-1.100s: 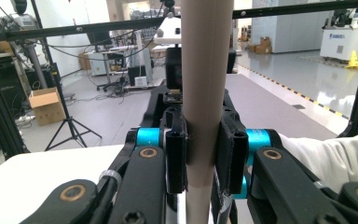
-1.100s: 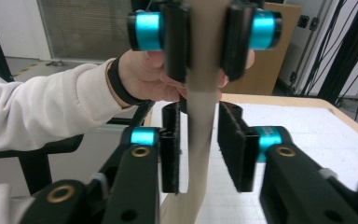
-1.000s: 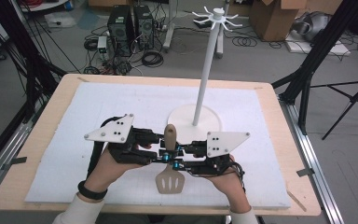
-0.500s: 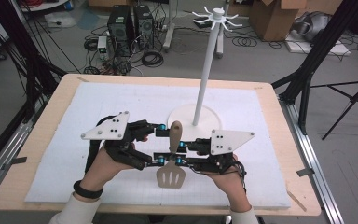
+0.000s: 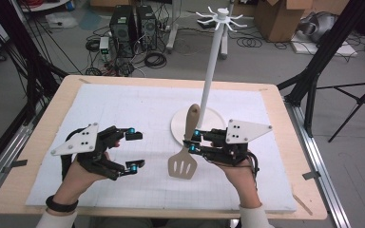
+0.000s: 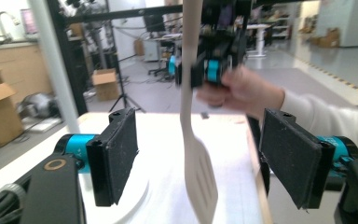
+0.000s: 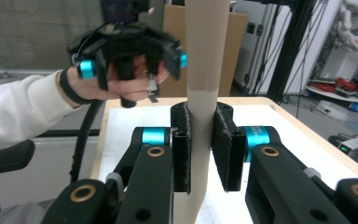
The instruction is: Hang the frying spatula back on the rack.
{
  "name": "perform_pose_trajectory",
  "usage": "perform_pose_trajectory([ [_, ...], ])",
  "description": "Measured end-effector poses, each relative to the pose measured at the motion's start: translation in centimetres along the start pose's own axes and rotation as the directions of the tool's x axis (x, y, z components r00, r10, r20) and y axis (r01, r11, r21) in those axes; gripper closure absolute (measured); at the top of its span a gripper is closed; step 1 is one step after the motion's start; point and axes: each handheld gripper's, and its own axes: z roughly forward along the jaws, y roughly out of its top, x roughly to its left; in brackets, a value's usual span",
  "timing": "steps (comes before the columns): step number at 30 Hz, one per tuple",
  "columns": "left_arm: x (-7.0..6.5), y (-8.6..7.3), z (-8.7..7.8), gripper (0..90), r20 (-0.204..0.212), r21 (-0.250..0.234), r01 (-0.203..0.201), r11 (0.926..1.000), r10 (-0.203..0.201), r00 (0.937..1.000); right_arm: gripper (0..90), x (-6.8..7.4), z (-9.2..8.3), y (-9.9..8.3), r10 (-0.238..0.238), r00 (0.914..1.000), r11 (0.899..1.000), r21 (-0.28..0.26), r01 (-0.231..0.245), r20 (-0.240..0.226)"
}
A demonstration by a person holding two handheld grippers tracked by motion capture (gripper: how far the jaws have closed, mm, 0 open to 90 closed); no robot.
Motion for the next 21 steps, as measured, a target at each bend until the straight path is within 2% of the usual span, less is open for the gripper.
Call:
perform_pose_trajectory([
  [4, 0.1, -1.3, -1.7, 27.3, -0.017, 0.009, 0.014, 0.9999, -0.013, 0.9998, 78.5, -0.8, -0.1, 0.3, 0.003, 0.9999, 1.0, 0.004, -0.003, 0.015],
  [9, 0.0, -2.8, -3.3, 25.5, -0.053, 0.04, 0.01, 0.9991, -0.008, 0.9986, 78.4, -1.8, -0.2, 0.8, 0.016, 0.9994, 1.0, 0.011, -0.016, 0.031],
  [21, -0.2, -5.0, -4.5, 22.3, -0.101, 0.062, 0.01, 0.998, -0.004, 0.9949, 78.5, -5.1, -0.3, 3.2, 0.048, 0.9957, 0.999, 0.011, -0.049, 0.079],
])
